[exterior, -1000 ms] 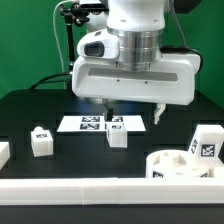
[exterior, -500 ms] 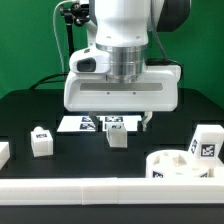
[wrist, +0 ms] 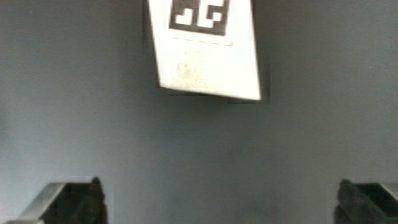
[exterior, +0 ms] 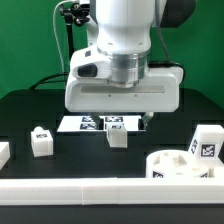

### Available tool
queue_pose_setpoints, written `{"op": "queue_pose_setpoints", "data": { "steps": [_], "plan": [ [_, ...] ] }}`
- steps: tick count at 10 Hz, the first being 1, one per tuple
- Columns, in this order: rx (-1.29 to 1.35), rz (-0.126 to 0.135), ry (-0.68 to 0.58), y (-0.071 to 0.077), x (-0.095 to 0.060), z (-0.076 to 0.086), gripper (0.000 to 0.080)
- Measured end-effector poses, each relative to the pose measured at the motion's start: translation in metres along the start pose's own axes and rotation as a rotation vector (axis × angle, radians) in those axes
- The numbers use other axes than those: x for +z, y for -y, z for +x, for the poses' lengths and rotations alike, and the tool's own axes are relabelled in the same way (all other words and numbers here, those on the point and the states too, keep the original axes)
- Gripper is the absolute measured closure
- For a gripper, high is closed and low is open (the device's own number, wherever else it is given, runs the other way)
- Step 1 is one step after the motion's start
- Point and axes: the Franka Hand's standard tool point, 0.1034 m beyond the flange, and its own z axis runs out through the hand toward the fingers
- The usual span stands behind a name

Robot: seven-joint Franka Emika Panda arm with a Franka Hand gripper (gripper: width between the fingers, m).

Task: Assemble stool

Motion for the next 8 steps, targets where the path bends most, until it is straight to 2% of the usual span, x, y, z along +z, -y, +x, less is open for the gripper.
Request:
{"op": "queue_pose_setpoints", "data": {
  "steps": [2,3,8],
  "plan": [
    [-0.029,-0.003,0.069,0.004,0.011,-0.003,0.0150],
    [-0.054,-0.001,0.144,0.004,0.015,-0.012,0.0150],
    [-0.059,-0.001,0.478,0.006,0.024,-0.018,0.0150]
  ]
}}
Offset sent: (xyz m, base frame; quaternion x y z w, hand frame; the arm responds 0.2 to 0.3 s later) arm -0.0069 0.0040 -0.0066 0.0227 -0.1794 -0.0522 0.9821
